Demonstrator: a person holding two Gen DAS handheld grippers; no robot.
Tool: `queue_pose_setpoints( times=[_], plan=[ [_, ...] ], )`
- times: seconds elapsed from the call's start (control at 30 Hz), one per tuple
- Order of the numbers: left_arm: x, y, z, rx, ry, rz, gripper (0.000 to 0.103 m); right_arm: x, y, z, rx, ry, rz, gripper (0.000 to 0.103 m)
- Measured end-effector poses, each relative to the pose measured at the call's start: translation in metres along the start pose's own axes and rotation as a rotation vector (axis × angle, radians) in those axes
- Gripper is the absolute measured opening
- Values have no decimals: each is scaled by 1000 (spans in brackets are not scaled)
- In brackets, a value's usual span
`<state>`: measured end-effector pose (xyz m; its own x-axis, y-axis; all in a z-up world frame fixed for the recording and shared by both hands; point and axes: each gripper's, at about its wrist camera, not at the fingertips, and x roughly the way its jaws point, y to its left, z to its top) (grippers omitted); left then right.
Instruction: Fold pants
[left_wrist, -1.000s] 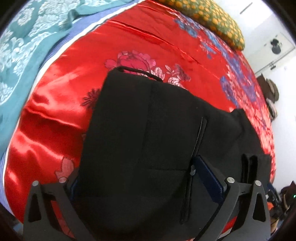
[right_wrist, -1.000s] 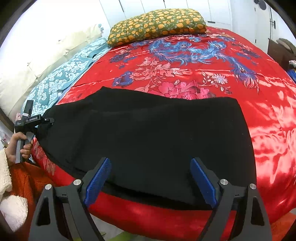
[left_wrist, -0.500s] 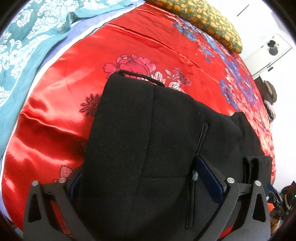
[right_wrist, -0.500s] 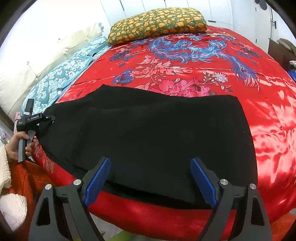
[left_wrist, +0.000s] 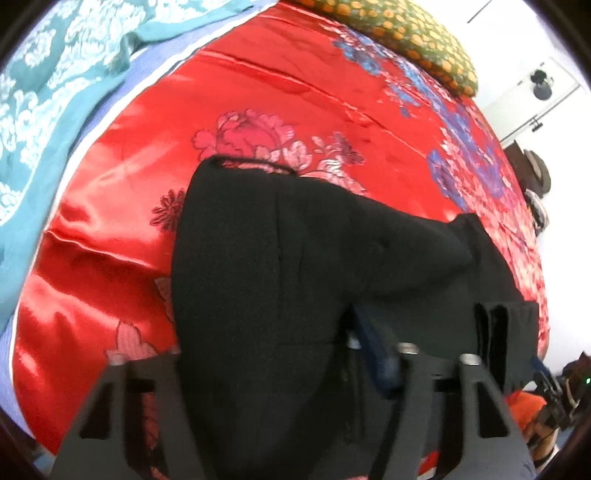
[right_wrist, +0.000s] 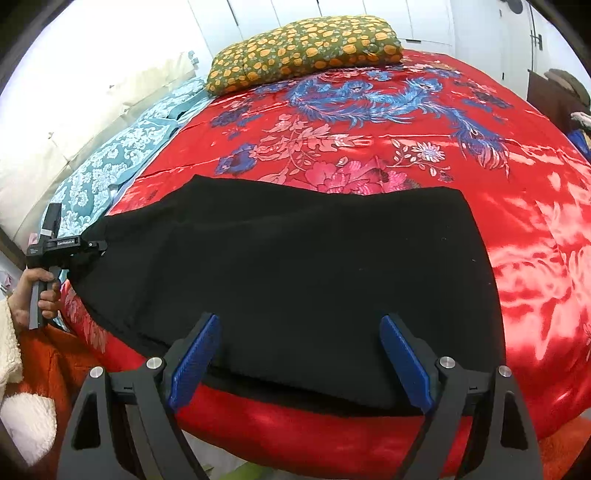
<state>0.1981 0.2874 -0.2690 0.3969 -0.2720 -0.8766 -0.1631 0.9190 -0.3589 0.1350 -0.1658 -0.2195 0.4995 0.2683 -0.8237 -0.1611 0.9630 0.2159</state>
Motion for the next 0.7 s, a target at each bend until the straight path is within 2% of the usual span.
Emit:
queue_pose_setpoints(
  times=[0.03,0.07,0.1,0.17,0.27,0.4,0.53,0.7],
  plan=[
    [-6,-2,-2,-12,-12,5,31,0,1,1,-4,-3,5,88],
    [-14,-2,-4,-47,-22,-13,23,0,2,1,-4,-5,10,88],
    [-20,-1,-6,-86,-25,-48,22,0,2,1,-4,-9,16,88],
    [-36,-3,-13,-137,-30,-131,21,-3,2,2,-1,-21,28,88],
    [-65,-25,-21,-142,-44,-236,20,-11,-3,5,12,-52,43,88],
    [-106,-81,-20,-130,-86,-402,20,-24,-21,8,75,-104,63,88],
    [-126,-159,-17,-39,-90,-477,20,-44,-52,9,161,-163,78,88],
    [-101,-242,-24,7,-40,-506,20,-79,-97,7,278,-270,67,88]
  ],
)
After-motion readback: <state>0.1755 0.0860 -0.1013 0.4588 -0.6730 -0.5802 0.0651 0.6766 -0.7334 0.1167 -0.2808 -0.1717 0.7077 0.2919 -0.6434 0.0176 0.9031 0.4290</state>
